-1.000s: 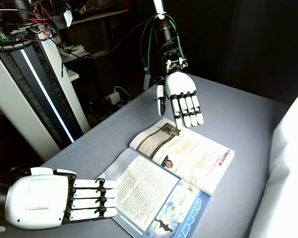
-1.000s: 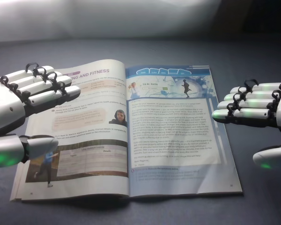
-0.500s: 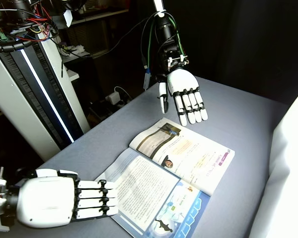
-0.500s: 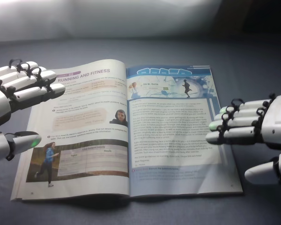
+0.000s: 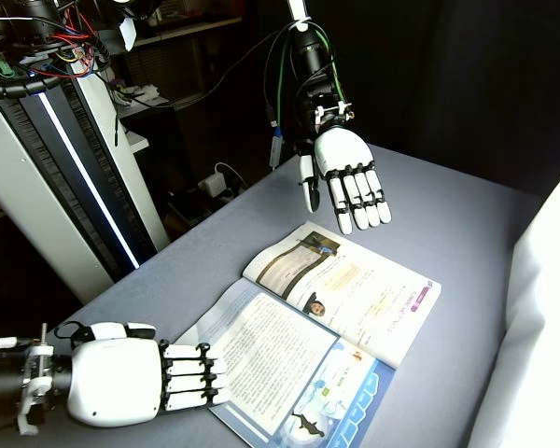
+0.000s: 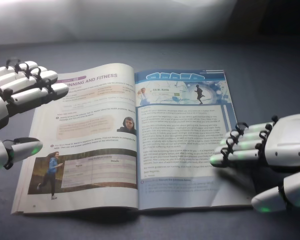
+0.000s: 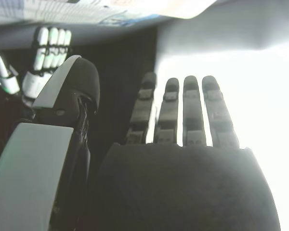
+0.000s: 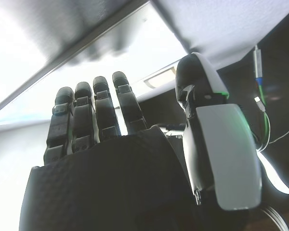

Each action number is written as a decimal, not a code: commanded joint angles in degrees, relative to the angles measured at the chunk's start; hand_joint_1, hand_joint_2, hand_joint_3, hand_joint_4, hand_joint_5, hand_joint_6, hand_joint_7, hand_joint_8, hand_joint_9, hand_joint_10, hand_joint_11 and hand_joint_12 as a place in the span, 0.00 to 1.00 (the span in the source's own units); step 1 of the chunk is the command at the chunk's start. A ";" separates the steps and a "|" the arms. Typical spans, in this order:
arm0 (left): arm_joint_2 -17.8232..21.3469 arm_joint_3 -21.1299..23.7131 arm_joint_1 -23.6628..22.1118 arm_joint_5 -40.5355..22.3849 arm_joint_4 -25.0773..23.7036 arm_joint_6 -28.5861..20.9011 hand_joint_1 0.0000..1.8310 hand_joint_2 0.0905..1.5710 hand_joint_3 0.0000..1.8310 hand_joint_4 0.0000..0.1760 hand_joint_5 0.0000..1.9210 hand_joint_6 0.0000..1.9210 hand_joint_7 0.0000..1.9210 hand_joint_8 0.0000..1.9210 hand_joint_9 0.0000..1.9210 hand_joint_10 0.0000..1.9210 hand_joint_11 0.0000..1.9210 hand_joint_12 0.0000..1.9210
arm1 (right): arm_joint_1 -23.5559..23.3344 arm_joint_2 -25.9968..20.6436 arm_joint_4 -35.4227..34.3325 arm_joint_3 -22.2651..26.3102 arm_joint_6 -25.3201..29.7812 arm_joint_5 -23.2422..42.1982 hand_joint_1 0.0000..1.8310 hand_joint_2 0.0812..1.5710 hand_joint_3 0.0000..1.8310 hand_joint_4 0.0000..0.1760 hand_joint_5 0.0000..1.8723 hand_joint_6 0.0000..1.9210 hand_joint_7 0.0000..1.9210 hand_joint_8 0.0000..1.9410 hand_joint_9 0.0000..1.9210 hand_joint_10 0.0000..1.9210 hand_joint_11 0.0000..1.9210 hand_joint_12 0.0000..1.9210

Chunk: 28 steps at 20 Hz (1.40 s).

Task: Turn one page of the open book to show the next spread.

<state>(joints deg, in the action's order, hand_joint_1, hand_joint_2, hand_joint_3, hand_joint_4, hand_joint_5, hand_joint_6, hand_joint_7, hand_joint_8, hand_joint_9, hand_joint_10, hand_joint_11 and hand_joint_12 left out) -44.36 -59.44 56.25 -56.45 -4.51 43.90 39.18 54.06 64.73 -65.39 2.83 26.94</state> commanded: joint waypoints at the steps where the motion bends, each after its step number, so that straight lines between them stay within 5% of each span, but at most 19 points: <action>1: 0.48 0.04 -0.17 -6.98 1.28 0.13 0.16 0.90 0.00 0.11 0.05 0.00 0.00 0.00 0.00 0.00 0.00 0.00 | -0.09 0.21 -1.16 -0.46 0.37 2.11 0.00 0.80 0.00 0.00 0.01 0.00 0.00 0.00 0.00 0.00 0.00 0.00; 8: 0.97 0.53 1.91 -8.09 3.04 0.57 0.16 0.90 0.00 0.17 0.04 0.00 0.00 0.00 0.00 0.00 0.01 0.00 | 0.18 4.88 -4.16 -3.56 -0.41 4.13 0.00 0.79 0.00 0.00 0.00 0.00 0.00 0.00 0.00 0.00 0.00 0.00; 10: 0.97 0.67 2.69 -8.38 3.63 0.65 0.15 0.90 0.00 0.25 0.03 0.00 0.00 0.00 0.00 0.00 0.00 0.00 | 0.18 6.34 -6.64 -4.37 -2.50 5.21 0.00 0.79 0.00 0.00 0.00 0.00 0.00 0.00 0.00 0.00 0.00 0.00; 15: 0.69 0.96 4.74 -8.86 5.10 0.70 0.12 0.91 0.00 0.22 0.03 0.00 0.00 0.00 0.00 0.00 0.00 0.00 | 0.17 11.08 -15.45 -6.86 -8.95 10.05 0.00 0.79 0.00 0.00 0.00 0.00 0.00 0.00 0.00 0.00 0.00 0.00; 16: 0.56 0.95 4.94 -8.73 5.14 0.70 0.11 0.91 0.00 0.28 0.03 0.00 0.00 0.00 0.00 0.00 0.01 0.01 | 0.02 12.21 -17.20 -7.47 -10.02 11.20 0.00 0.79 0.00 0.00 0.00 0.00 0.00 0.00 0.00 0.00 0.00 0.00; 17: 0.42 0.94 5.13 -8.45 5.18 0.70 0.13 0.91 0.00 0.22 0.04 0.00 0.00 0.00 0.00 0.00 0.02 0.01 | -0.17 13.35 -19.19 -8.15 -11.23 12.68 0.00 0.79 0.00 0.00 0.00 0.00 0.00 0.00 0.00 0.00 0.00 0.00; 19: 0.15 0.91 5.48 -8.08 5.28 0.69 0.09 0.93 0.01 0.27 0.03 0.00 0.00 0.00 0.00 0.00 0.00 0.00 | -1.19 15.08 -21.51 -9.17 -12.26 14.98 0.00 0.78 0.00 0.00 0.00 0.00 0.00 0.00 0.00 0.00 0.00 0.00; 21: -0.28 0.80 6.13 -8.04 5.74 0.66 0.11 0.95 0.01 0.03 0.05 0.01 0.00 0.00 0.00 0.00 0.00 0.00 | -2.39 17.34 -23.21 -10.36 -13.56 17.24 0.00 0.76 0.00 0.00 0.00 0.00 0.00 0.00 0.00 0.00 0.00 0.00; 28: -1.97 -0.45 6.44 -8.00 5.57 -0.30 0.00 0.97 0.00 0.00 0.00 0.00 0.00 0.00 0.00 0.00 0.00 0.00 | -10.00 25.51 -23.25 -14.47 -16.18 23.05 0.00 0.76 0.00 0.00 0.00 0.00 0.00 0.00 0.00 0.00 0.00 0.00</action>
<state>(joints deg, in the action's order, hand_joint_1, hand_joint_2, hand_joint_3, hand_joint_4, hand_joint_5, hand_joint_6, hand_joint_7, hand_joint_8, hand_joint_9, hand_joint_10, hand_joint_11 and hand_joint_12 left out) -46.33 -59.61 63.07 -57.91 0.16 43.81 29.26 80.29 44.27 -80.16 -13.47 43.09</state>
